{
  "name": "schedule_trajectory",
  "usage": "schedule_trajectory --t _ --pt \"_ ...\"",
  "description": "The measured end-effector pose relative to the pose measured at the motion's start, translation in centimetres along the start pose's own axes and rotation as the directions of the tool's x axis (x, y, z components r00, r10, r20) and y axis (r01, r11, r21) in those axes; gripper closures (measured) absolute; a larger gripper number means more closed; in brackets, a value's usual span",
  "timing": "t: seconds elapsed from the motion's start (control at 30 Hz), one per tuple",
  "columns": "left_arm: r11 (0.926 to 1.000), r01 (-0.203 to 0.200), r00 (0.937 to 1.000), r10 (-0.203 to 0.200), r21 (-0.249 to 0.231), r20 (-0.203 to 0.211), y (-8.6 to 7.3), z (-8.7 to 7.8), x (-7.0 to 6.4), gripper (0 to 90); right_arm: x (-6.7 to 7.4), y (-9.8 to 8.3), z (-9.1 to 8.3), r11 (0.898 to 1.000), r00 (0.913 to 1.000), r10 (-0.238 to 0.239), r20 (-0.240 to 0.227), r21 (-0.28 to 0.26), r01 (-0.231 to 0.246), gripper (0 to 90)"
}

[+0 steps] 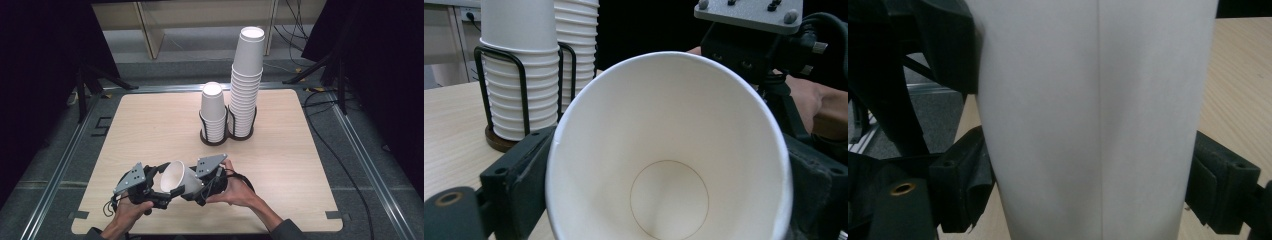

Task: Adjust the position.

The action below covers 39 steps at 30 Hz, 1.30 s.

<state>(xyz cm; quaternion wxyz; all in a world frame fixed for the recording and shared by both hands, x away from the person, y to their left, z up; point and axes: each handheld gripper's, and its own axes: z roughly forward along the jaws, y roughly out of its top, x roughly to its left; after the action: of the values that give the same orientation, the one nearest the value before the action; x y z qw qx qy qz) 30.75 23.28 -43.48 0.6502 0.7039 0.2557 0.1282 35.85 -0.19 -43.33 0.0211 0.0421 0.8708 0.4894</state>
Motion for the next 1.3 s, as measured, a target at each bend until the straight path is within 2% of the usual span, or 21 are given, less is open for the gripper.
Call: schedule_trajectory --t 0.07,0.13,0.17,0.3,0.33,0.37,0.43,0.47,0.57,0.73,0.77,0.83,0.87,0.93,0.97,1.03,1.07,1.13,1.2,1.27,1.3 --pt "0.9982 -0.038 0.9987 0.040 0.047 -0.032 0.2 -0.2 -0.1 9.0 0.0 0.1 -0.1 1.000 0.9999 -0.003 0.015 0.015 0.003 16.2" --pt "0.9973 -0.052 0.9982 0.054 0.052 -0.027 0.1 -0.2 0.1 9.1 0.1 0.2 -0.3 0.999 0.9993 -0.011 0.035 0.031 0.010 15.7" --pt "0.9954 -0.055 0.9975 0.058 0.079 -0.041 0.2 -0.3 0.0 9.1 0.2 0.4 -0.5 0.999 0.9989 -0.019 0.042 0.044 0.017 15.9" --pt "0.9898 -0.076 0.9961 0.080 0.121 -0.035 0.1 -0.1 -0.1 9.2 0.5 0.8 -0.5 0.996 0.9975 -0.042 0.057 0.081 0.038 16.0" --pt "0.9899 -0.081 0.9961 0.084 0.116 -0.027 0.1 0.1 -0.1 9.2 0.6 0.8 -0.4 0.995 0.9970 -0.050 0.059 0.094 0.044 15.7" --pt "0.9861 -0.086 0.9952 0.091 0.142 -0.034 0.1 0.0 -0.2 9.3 0.7 0.8 -0.2 0.993 0.9968 -0.054 0.058 0.104 0.048 16.0" --pt "0.9842 -0.094 0.9948 0.099 0.150 -0.024 0.1 0.1 -0.3 9.3 0.9 0.9 0.1 0.992 0.9965 -0.063 0.054 0.116 0.057 16.5" --pt "0.9856 -0.099 0.9948 0.101 0.137 -0.012 0.0 0.3 -0.4 9.3 0.9 0.9 0.2 0.991 0.9968 -0.063 0.048 0.122 0.057 16.3" --pt "0.9803 -0.114 0.9931 0.117 0.161 -0.007 0.1 0.2 -0.4 9.3 0.9 0.9 0.5 0.989 0.9978 -0.057 0.033 0.135 0.053 16.6" --pt "0.9799 -0.115 0.9933 0.116 0.163 0.007 0.1 0.3 -0.6 9.4 0.9 0.8 0.9 0.990 0.9986 -0.053 0.008 0.129 0.052 17.3" --pt "0.9781 -0.126 0.9920 0.125 0.166 0.020 0.1 0.3 -0.5 9.4 0.9 0.8 1.0 0.990 0.9987 -0.051 0.005 0.131 0.050 17.5" --pt "0.9724 -0.141 0.9899 0.141 0.186 0.016 0.1 0.3 -0.6 9.3 0.9 0.7 1.1 0.990 0.9984 -0.057 0.001 0.133 0.057 18.2" --pt "0.9749 -0.137 0.9906 0.136 0.175 0.018 0.1 0.3 -0.6 9.2 0.8 0.7 1.1 0.989 0.9977 -0.068 0.004 0.131 0.067 18.8" --pt "0.9808 -0.123 0.9924 0.121 0.151 0.023 0.1 0.4 -0.5 8.4 0.9 0.7 1.2 0.992 0.9989 -0.044 -0.015 0.120 0.045 19.4" --pt "0.9791 -0.127 0.9919 0.126 0.159 0.015 0.2 0.2 -0.4 7.7 0.8 0.6 1.1 0.993 0.9990 -0.041 -0.017 0.111 0.043 19.7" --pt "0.9852 -0.109 0.9940 0.109 0.132 0.013 0.1 0.2 -0.4 6.1 0.8 0.7 1.0 0.995 0.9993 -0.031 -0.020 0.096 0.033 20.0" --pt "0.9914 -0.088 0.9960 0.087 0.096 0.018 0.0 0.3 -0.4 5.4 0.7 0.7 1.0 0.996 0.9993 -0.031 -0.023 0.084 0.033 20.1" --pt "0.9889 -0.091 0.9959 0.090 0.117 0.010 0.1 0.1 -0.5 5.5 0.6 0.6 0.9 0.996 0.9992 -0.030 -0.025 0.079 0.032 20.4" --pt "0.9900 -0.086 0.9963 0.086 0.112 0.006 0.1 0.2 -0.5 5.3 0.6 0.5 0.9 0.996 0.9993 -0.030 -0.024 0.085 0.032 20.7" --pt "0.9936 -0.072 0.9974 0.072 0.087 0.004 0.2 0.1 -0.5 5.0 0.6 0.4 1.0 0.995 0.9991 -0.038 -0.018 0.087 0.040 20.8" --pt "0.9929 -0.089 0.9959 0.090 0.078 -0.009 0.4 -0.1 -0.5 5.4 0.5 0.2 1.0 0.994 0.9993 -0.034 -0.014 0.099 0.035 20.8"
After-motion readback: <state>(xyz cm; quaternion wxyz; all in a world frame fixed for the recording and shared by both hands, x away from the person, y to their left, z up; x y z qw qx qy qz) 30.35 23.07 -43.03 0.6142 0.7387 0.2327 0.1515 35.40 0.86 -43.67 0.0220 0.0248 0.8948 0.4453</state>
